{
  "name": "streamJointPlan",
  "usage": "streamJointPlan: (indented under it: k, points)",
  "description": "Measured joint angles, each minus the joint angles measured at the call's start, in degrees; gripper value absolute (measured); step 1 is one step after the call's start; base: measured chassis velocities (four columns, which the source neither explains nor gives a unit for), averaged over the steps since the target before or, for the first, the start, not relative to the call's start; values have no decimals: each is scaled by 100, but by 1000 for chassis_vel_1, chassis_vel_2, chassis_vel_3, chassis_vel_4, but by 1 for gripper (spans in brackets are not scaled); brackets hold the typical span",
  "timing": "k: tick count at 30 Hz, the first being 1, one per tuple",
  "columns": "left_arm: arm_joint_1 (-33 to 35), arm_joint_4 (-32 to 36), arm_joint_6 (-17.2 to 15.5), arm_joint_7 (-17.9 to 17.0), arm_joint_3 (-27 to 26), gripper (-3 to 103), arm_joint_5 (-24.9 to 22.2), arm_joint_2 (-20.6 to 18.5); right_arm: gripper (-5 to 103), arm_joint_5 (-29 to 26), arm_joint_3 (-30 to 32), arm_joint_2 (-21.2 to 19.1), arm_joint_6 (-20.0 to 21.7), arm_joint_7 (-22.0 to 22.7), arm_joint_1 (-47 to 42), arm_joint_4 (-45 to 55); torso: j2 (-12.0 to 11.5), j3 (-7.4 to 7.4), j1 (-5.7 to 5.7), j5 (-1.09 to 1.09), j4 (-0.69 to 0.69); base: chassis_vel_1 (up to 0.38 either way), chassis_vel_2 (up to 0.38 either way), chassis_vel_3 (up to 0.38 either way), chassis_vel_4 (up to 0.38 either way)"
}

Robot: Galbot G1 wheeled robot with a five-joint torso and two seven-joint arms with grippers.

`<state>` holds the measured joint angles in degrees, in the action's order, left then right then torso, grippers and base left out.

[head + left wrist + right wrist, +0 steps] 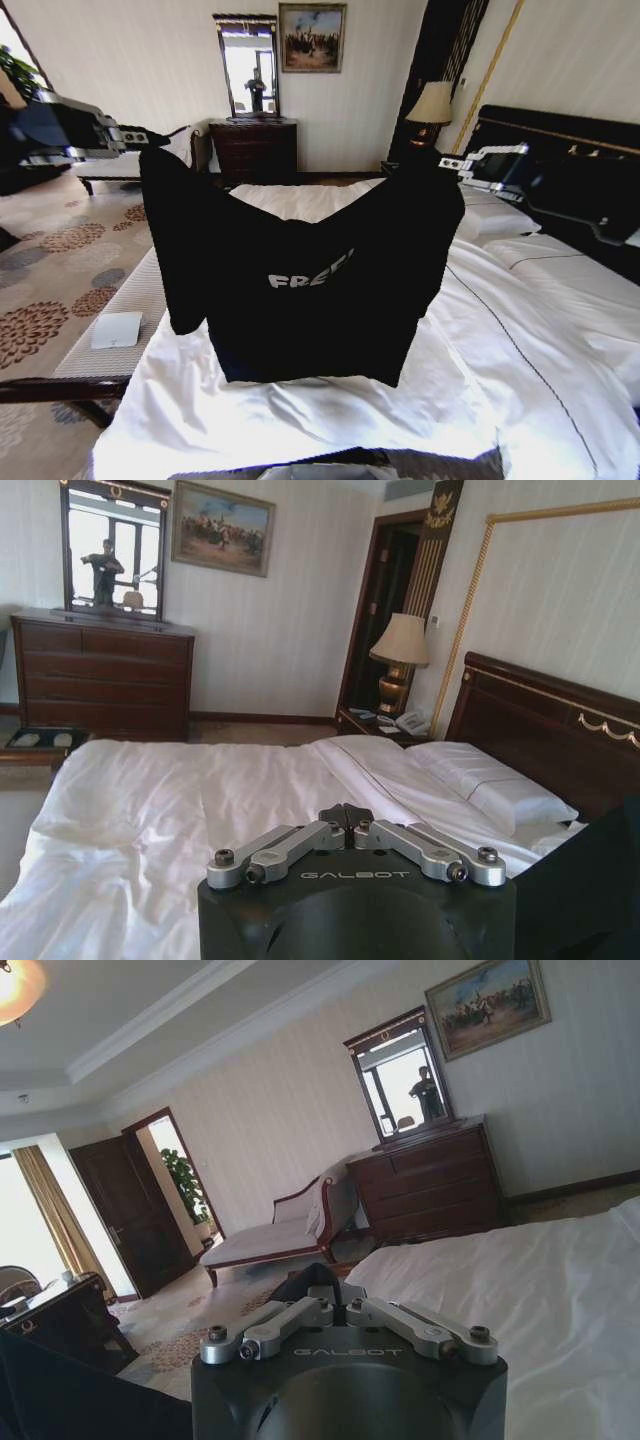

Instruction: Fold the clothes on the bed.

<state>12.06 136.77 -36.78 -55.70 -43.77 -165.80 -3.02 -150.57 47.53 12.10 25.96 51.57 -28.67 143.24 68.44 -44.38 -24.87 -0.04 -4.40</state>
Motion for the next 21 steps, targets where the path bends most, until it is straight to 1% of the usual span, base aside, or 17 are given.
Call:
streamJointPlan:
  k: [1,3,5,6,8,10,11,13,14,16,20,21]
  points:
    - [45,9,1,0,21,0,41,37,1,2,-35,32,10,30,-7,-1,0,0,0,1,0,0,0,0,0]
    - [261,23,3,14,126,0,398,246,1,100,-223,189,123,139,-66,-2,0,0,1,-1,0,0,0,0,0]
    - [304,24,3,16,151,0,484,302,1,129,-260,223,148,155,-87,-2,0,0,1,-1,0,0,0,0,0]
    - [374,24,4,23,186,0,607,385,1,197,-340,294,183,180,-124,-2,0,0,0,-1,0,0,0,0,0]
    - [602,36,19,63,278,0,1073,616,1,493,-687,491,208,229,-170,-3,0,0,0,-1,0,0,0,0,0]
    - [757,53,41,75,288,0,1300,730,1,726,-914,596,208,237,-189,-3,0,0,0,0,0,0,0,0,0]
    - [757,53,41,75,288,0,1300,730,1,726,-914,596,208,237,-189,-3,0,0,0,0,0,0,0,0,0]
    - [1048,154,96,82,284,0,1622,891,1,1068,-1217,714,188,239,-233,-5,0,0,0,0,0,0,0,0,0]
    - [1148,209,117,78,276,0,1710,937,1,1166,-1297,748,178,238,-258,-4,-1,-1,0,-1,0,0,0,0,0]
    - [1217,251,132,75,270,0,1768,972,1,1236,-1343,776,168,238,-285,-4,-1,0,0,-1,0,0,0,0,0]
    - [1978,608,238,51,180,0,2341,1240,1,1741,-1411,965,147,189,-875,-6,0,0,0,-1,0,0,0,0,0]
    - [1978,608,238,51,180,0,2341,1240,1,1741,-1411,965,147,189,-875,-6,0,0,0,-1,0,0,0,0,0]
